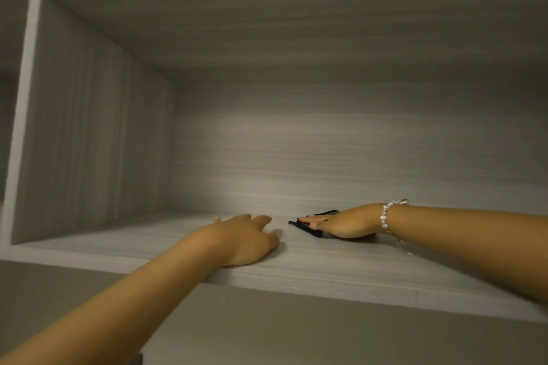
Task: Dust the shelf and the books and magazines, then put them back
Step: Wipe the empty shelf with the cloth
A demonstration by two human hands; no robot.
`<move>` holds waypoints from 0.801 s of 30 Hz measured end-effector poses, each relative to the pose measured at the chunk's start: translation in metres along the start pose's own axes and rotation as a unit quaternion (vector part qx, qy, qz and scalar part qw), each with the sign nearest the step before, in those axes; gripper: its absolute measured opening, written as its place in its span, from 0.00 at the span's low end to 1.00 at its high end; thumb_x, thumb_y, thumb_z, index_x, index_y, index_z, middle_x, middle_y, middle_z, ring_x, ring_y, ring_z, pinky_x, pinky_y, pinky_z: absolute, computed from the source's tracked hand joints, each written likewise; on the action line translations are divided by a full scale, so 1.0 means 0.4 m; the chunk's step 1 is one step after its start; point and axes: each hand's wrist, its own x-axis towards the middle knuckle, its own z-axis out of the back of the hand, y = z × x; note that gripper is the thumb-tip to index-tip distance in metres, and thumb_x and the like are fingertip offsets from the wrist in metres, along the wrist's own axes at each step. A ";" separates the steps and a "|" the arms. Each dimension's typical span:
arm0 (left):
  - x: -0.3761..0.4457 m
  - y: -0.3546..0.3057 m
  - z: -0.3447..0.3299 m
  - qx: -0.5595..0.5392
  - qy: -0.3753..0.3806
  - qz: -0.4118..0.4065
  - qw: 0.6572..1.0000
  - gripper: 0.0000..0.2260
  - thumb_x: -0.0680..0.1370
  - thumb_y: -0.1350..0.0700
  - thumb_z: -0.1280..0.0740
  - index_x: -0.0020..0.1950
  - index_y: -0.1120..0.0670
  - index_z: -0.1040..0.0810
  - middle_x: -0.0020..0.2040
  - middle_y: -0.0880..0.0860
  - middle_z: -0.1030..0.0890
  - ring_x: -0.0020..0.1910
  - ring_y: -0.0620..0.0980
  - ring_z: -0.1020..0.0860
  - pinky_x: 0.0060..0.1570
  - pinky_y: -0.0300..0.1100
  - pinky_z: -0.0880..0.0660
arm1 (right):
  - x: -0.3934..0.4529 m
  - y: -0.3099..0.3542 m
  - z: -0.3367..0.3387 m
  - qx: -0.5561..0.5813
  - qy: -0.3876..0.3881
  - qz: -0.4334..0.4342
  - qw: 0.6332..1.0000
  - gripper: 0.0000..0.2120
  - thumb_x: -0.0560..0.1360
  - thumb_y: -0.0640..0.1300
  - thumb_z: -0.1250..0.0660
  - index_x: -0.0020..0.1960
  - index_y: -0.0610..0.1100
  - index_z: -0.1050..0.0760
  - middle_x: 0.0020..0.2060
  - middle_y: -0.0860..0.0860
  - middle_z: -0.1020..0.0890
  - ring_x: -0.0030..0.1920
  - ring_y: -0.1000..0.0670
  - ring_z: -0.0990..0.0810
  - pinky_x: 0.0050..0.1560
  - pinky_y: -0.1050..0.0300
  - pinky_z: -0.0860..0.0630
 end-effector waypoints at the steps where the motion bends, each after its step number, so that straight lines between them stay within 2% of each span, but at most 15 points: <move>1: 0.003 0.001 -0.002 0.004 -0.005 0.009 1.000 0.26 0.82 0.42 0.52 0.78 0.48 0.50 0.79 0.53 0.49 0.77 0.54 0.49 0.75 0.54 0.57 | 0.028 0.003 0.001 0.002 -0.003 -0.006 1.000 0.23 0.83 0.53 0.57 0.78 0.53 0.54 0.77 0.56 0.51 0.76 0.54 0.52 0.73 0.58 0.56; 3: 0.007 0.001 -0.004 0.012 -0.010 0.038 0.999 0.25 0.82 0.44 0.52 0.78 0.53 0.47 0.78 0.56 0.46 0.76 0.57 0.47 0.75 0.54 0.54 | 0.080 0.016 0.005 0.004 -0.011 -0.009 1.000 0.24 0.83 0.54 0.57 0.78 0.52 0.54 0.77 0.55 0.51 0.76 0.53 0.51 0.74 0.56 0.56; 5: 0.004 0.001 -0.003 0.013 -0.011 0.067 0.998 0.24 0.82 0.45 0.51 0.75 0.56 0.41 0.75 0.59 0.40 0.73 0.59 0.40 0.73 0.55 0.47 | 0.115 0.040 0.007 0.008 -0.020 -0.004 1.000 0.24 0.83 0.54 0.57 0.78 0.51 0.53 0.77 0.54 0.50 0.76 0.52 0.51 0.75 0.55 0.55; 10: -0.007 0.000 0.009 -0.007 -0.010 0.080 0.997 0.22 0.82 0.46 0.50 0.71 0.56 0.35 0.73 0.57 0.34 0.69 0.57 0.34 0.69 0.51 0.39 | 0.102 0.085 0.003 0.030 -0.003 0.044 0.999 0.23 0.83 0.54 0.56 0.77 0.55 0.53 0.76 0.57 0.50 0.76 0.53 0.51 0.73 0.56 0.55; 12: -0.011 0.003 0.011 -0.008 -0.014 0.071 0.997 0.23 0.82 0.46 0.50 0.73 0.55 0.36 0.74 0.56 0.35 0.70 0.56 0.34 0.69 0.49 0.39 | 0.067 0.082 -0.004 0.035 0.004 0.066 0.997 0.22 0.83 0.53 0.56 0.77 0.56 0.53 0.76 0.58 0.50 0.76 0.54 0.51 0.73 0.58 0.56; 15: -0.020 0.028 0.014 0.002 -0.012 0.053 0.999 0.26 0.82 0.42 0.51 0.77 0.53 0.44 0.77 0.54 0.43 0.75 0.55 0.42 0.73 0.51 0.47 | 0.037 0.068 -0.009 0.020 0.016 0.080 0.997 0.22 0.83 0.54 0.57 0.76 0.58 0.54 0.76 0.59 0.52 0.76 0.54 0.53 0.73 0.55 0.58; 18: -0.020 0.054 0.015 0.007 -0.008 0.058 0.998 0.29 0.81 0.39 0.53 0.78 0.51 0.51 0.79 0.54 0.48 0.77 0.55 0.46 0.74 0.54 0.51 | 0.064 0.062 0.007 0.003 0.013 0.063 0.998 0.22 0.83 0.54 0.57 0.77 0.57 0.55 0.76 0.59 0.51 0.76 0.54 0.53 0.73 0.56 0.58; 24: 0.004 0.054 0.011 -0.011 0.009 0.060 0.998 0.29 0.81 0.39 0.53 0.78 0.51 0.50 0.79 0.54 0.48 0.76 0.55 0.46 0.74 0.53 0.49 | 0.194 0.111 0.014 -0.019 -0.031 0.029 0.999 0.24 0.83 0.55 0.57 0.77 0.54 0.53 0.77 0.56 0.49 0.76 0.52 0.50 0.76 0.53 0.55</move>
